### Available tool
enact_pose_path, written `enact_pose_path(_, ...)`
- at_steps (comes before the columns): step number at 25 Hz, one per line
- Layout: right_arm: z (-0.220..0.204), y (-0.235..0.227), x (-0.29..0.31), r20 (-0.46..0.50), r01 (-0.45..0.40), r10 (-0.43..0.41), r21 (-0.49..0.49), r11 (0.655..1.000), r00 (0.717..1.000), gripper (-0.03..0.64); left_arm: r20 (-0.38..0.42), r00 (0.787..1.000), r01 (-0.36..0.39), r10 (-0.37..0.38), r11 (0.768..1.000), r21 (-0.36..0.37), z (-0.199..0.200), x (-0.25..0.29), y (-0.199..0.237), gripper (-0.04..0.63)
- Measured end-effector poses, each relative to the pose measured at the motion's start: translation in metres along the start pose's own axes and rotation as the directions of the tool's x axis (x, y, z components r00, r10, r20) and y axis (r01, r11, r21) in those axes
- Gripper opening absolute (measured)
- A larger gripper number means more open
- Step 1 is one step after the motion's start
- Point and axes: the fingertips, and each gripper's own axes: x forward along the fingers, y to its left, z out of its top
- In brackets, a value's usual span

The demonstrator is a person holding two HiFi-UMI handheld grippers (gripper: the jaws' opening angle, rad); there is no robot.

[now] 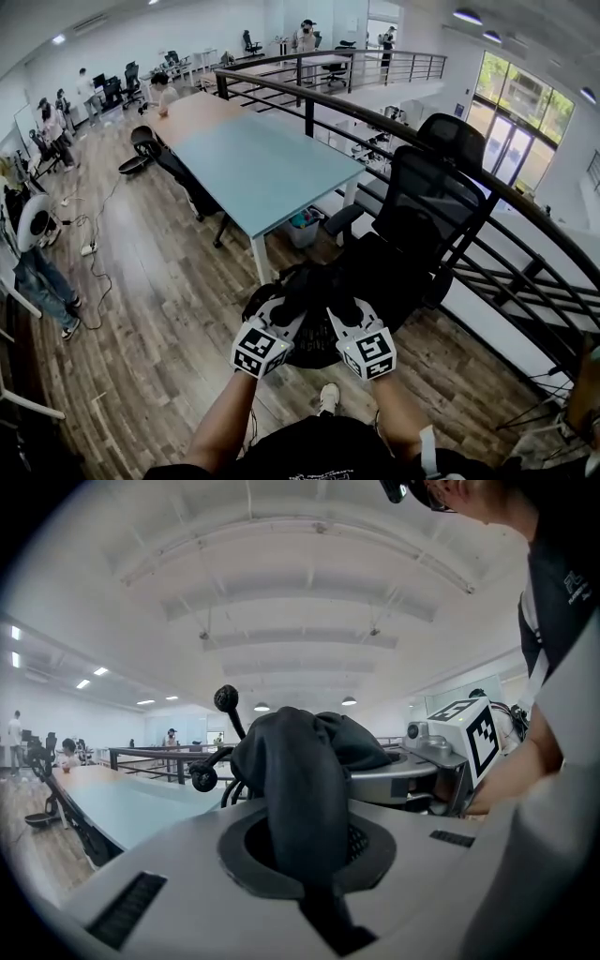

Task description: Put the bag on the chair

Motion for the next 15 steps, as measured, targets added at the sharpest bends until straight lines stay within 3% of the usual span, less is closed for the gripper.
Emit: enact_pose_path(15, -0.01, -0.103, 0.045, 0.003, 0.006, -0.006, -0.007, 1.0, 1.0, 0.038, -0.004, 1.0, 0.007, -0.007, 1.0, -0.014, 0.012, 0.106, 0.037, 0.032)
